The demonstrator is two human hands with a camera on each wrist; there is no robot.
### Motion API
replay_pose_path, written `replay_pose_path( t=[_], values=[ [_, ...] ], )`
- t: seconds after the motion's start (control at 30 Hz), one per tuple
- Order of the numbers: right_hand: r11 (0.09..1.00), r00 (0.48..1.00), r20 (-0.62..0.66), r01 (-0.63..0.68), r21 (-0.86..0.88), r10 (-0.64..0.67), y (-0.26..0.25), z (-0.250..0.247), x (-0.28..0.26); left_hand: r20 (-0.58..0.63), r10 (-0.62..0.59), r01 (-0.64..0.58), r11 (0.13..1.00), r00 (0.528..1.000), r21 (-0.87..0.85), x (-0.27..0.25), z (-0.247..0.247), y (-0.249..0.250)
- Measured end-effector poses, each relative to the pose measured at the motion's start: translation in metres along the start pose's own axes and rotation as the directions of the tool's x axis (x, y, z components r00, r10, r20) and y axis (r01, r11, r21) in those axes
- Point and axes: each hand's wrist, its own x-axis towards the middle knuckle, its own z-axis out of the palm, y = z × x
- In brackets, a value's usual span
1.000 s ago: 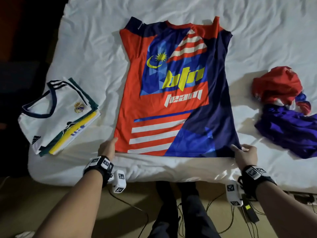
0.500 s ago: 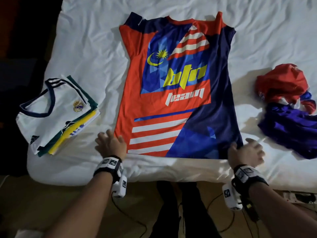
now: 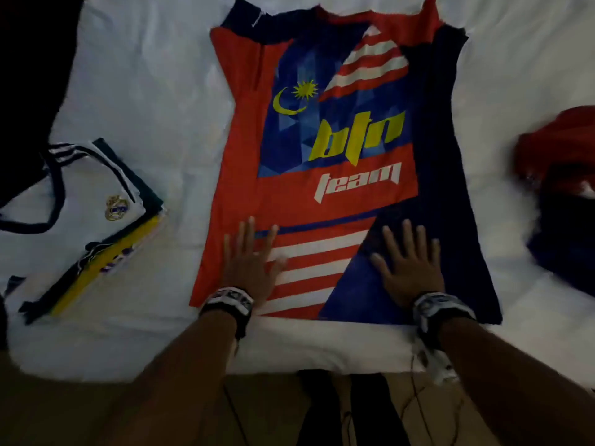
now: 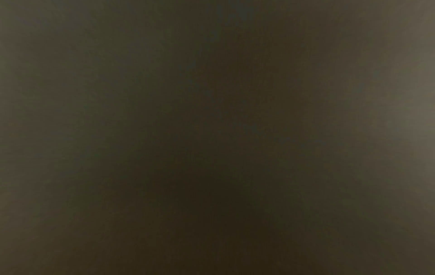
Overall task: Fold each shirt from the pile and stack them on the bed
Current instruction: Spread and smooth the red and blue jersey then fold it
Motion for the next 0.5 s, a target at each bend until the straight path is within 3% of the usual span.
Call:
replay_pose_path(
  t=[0.13, 0.23, 0.33, 0.43, 0.5],
  values=[
    [0.964, 0.962, 0.068, -0.266, 0.012, 0.265, 0.045, -0.026, 0.004, 0.022, -0.138, 0.137, 0.990, 0.990, 0.021, -0.004, -0.007, -0.047],
    [0.953, 0.953, 0.043, -0.302, 0.028, 0.301, 0.045, -0.043, 0.005, -0.069, -0.180, 0.179, 0.983, 0.981, -0.028, 0.011, -0.022, -0.028],
    [0.998, 0.987, -0.154, -0.049, 0.034, 0.054, 0.007, -0.054, 0.024, -0.139, -0.018, 0.013, 0.999, 0.990, -0.034, 0.045, -0.040, 0.026],
    [0.969, 0.955, -0.164, 0.246, -0.022, -0.246, -0.048, -0.055, 0.055, -0.069, 0.150, -0.151, 0.988, 0.986, -0.013, 0.079, -0.040, 0.079],
    [0.958, 0.949, -0.137, 0.285, -0.007, -0.283, -0.068, -0.048, 0.076, -0.051, 0.187, -0.185, 0.982, 0.981, 0.028, 0.098, -0.029, 0.086]
  ],
)
